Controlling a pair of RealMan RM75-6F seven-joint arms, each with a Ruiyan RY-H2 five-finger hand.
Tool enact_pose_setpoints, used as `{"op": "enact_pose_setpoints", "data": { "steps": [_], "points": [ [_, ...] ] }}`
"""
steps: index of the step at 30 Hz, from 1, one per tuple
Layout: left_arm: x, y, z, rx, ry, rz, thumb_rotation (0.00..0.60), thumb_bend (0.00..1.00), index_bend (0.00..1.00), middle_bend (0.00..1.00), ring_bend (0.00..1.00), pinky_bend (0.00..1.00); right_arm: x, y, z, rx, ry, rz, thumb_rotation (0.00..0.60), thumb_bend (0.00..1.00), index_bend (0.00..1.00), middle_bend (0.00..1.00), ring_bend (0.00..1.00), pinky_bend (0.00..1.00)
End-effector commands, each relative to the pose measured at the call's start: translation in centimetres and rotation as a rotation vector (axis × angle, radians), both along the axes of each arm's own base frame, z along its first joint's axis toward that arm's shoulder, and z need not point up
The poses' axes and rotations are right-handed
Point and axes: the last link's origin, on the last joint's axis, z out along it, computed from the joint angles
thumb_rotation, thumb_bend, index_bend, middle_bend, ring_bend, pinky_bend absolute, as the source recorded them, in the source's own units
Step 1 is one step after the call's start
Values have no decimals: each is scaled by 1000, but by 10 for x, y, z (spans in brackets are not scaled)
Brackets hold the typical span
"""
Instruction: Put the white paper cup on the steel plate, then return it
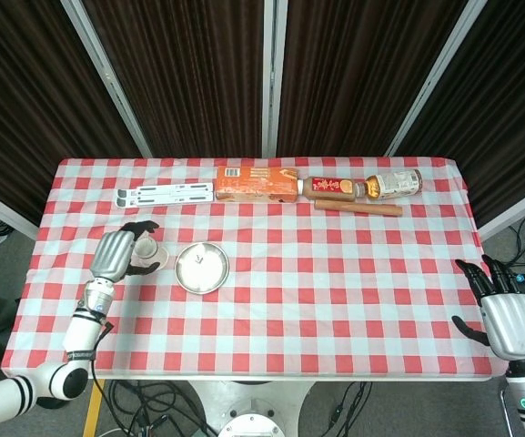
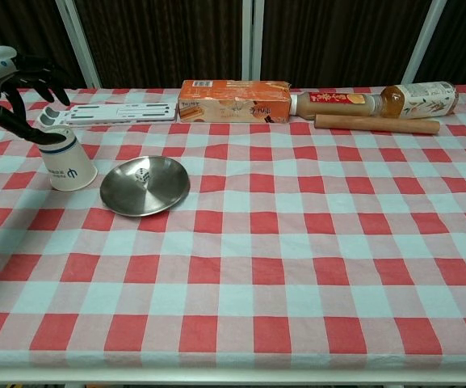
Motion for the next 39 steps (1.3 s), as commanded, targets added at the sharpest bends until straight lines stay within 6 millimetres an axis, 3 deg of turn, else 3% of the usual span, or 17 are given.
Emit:
{"op": "enact_pose_setpoints", "data": {
  "steps": [1, 7, 20, 26, 34, 39],
  "points": [
    [-23, 9, -10, -38, -116, 92, 600, 156, 234, 240, 185, 353, 1, 1, 1, -2, 0, 3, 600, 78, 108, 176, 0, 89],
    [-43, 16, -24, -57, -170, 140, 600, 155, 229, 235, 181, 348, 2, 2, 1, -4, 3, 2, 600, 78, 109, 176, 0, 89],
    [-48, 19, -39, -112, -230, 141, 600, 137, 239, 246, 190, 348, 3, 3, -2, -1, 0, -9, 600, 78, 108, 176, 0, 89],
    [-51, 23, -40, -95, -241, 155, 600, 132, 311, 329, 260, 379, 3, 3, -2, -2, 1, -12, 600, 79, 108, 177, 0, 89],
    [-49, 24, -37, -47, -263, 147, 600, 132, 526, 538, 433, 578, 3, 4, -2, 0, -2, -14, 600, 79, 108, 178, 0, 89],
    [-29, 27, -22, -39, -273, 62, 600, 132, 536, 548, 444, 580, 3, 4, -2, -3, -2, -12, 600, 79, 108, 179, 0, 89]
  ]
}}
